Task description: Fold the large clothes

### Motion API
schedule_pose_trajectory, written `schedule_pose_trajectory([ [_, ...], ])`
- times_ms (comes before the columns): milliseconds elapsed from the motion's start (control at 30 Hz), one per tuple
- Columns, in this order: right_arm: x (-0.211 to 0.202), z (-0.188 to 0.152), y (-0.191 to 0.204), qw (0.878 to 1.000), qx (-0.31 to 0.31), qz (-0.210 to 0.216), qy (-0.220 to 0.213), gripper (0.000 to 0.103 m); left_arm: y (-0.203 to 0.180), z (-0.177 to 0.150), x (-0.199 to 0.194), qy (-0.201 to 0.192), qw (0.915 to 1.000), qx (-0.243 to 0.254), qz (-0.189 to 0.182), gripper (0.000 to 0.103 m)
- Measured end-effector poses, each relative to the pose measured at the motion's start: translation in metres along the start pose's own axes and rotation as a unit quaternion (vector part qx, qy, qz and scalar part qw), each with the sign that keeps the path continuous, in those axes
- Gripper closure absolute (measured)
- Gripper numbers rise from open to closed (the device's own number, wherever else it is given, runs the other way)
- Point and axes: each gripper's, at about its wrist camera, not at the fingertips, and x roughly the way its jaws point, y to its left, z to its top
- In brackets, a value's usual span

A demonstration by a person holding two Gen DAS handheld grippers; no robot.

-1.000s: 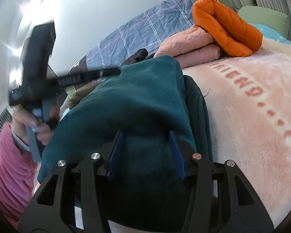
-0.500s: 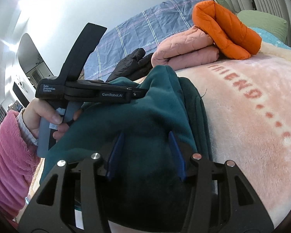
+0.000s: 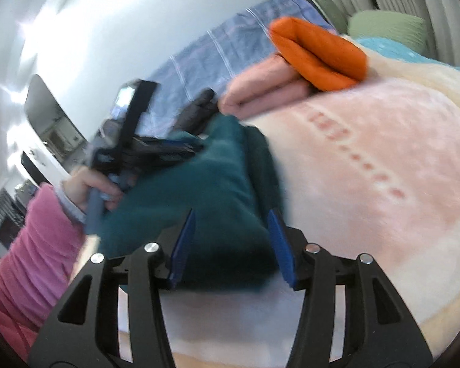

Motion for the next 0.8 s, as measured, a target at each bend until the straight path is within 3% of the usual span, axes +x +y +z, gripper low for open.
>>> schedule_pose_trajectory([
  [133,0.012,-0.021,-0.009,0.999,-0.001,0.003,0.055,0.052,0.0,0.0,-0.001,-0.002,1.0,-0.005,-0.005,0.056],
  [333,0.024,-0.025,-0.002,0.997,-0.019,0.01,0.077,0.051,0.004,-0.003,-0.004,-0.01,0.9998,-0.012,-0.01,0.055],
  [433,0.024,-0.029,-0.003,0.995,-0.039,0.001,0.096,0.036,0.004,-0.003,-0.005,-0.012,0.9998,-0.011,-0.007,0.055],
  [533,0.036,-0.041,-0.001,0.991,-0.049,-0.017,0.121,0.037,0.004,-0.002,-0.003,-0.009,0.9999,-0.01,-0.008,0.055],
  [667,0.065,-0.043,0.004,0.991,-0.051,-0.012,0.12,0.056,0.005,-0.002,-0.004,-0.011,0.9998,-0.011,-0.007,0.055],
  [733,0.071,-0.036,0.0,0.993,-0.026,-0.007,0.118,0.075,0.008,-0.002,-0.004,-0.014,0.9997,-0.018,-0.007,0.055],
  [800,0.056,-0.027,0.002,0.995,-0.016,-0.025,0.095,0.087,0.012,-0.003,-0.005,-0.015,0.9995,-0.025,-0.008,0.055],
])
